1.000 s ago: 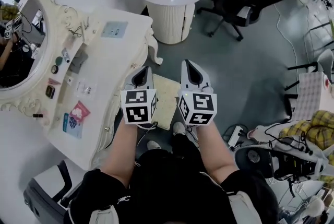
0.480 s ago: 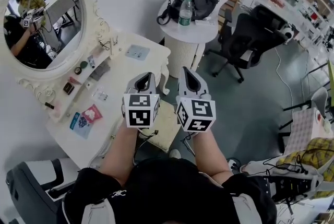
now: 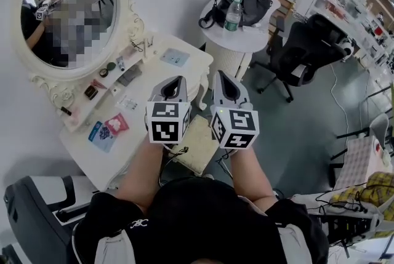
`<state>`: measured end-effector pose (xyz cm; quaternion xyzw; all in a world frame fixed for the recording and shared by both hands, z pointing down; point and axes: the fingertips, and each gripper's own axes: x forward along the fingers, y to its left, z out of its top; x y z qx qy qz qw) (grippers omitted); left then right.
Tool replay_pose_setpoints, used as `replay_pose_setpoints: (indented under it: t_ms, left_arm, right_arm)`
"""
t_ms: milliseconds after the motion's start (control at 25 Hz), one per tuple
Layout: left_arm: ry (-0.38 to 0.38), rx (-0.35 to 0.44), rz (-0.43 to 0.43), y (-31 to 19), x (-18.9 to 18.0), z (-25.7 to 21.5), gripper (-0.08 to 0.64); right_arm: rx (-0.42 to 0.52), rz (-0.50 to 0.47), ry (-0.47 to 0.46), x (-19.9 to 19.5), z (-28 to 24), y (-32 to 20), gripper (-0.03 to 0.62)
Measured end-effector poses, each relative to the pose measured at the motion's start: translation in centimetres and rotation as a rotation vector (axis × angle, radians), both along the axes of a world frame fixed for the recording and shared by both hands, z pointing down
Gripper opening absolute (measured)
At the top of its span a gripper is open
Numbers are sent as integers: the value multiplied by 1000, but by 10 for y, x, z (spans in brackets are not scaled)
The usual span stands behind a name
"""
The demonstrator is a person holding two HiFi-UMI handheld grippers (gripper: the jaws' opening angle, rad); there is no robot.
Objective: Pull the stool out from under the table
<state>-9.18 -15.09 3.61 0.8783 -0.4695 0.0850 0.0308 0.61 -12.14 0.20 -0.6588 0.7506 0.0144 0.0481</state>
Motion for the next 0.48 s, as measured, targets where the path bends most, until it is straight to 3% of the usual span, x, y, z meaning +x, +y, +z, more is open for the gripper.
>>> replay_pose_setpoints:
  t_ms: [480]
  left_arm:
    - [-5,-7,-4,13,-6,-3,2]
  right_arm:
    - [-46,3,-23,-2,8,10,8]
